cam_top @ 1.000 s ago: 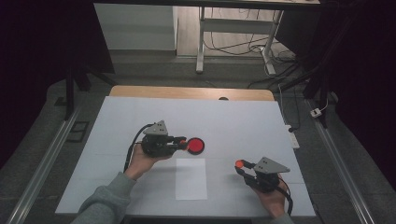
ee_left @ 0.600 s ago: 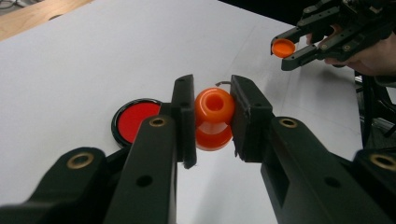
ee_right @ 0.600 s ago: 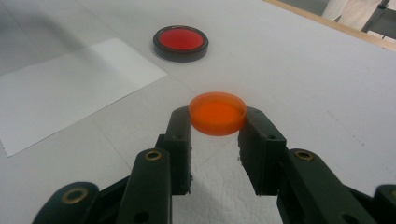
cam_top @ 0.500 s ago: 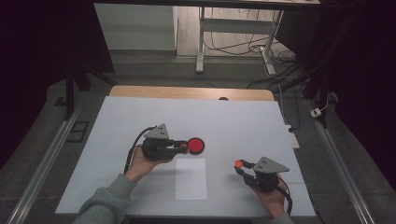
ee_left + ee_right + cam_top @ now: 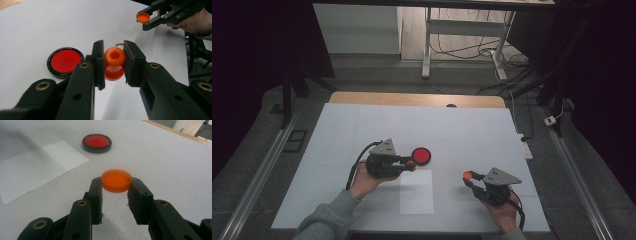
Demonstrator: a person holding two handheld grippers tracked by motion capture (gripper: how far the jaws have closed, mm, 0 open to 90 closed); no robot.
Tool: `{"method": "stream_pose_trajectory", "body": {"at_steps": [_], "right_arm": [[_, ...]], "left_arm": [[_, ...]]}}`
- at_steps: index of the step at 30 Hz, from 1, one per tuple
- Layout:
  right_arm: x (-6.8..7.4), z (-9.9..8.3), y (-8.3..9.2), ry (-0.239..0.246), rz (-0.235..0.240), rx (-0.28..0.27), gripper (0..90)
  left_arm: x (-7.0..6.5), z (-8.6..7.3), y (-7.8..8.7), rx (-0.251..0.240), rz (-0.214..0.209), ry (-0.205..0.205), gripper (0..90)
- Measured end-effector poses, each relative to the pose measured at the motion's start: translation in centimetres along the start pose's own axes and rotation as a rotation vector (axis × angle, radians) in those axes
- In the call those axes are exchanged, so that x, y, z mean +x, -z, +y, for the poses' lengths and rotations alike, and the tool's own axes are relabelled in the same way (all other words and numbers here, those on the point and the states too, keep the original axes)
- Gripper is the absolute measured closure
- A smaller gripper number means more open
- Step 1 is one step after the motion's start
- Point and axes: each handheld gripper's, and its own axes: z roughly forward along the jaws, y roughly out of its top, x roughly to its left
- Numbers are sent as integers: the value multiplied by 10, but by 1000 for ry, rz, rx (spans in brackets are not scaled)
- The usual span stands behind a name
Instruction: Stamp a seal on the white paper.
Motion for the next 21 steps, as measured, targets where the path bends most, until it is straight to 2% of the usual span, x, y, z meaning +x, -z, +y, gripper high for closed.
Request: {"method": "stream_pose_trajectory", "body": {"at_steps": [21], "right_arm": [[1,0,-1,5,2,6,646]], "left_arm": [[0,-12,-20,57,3,9,726]]}}
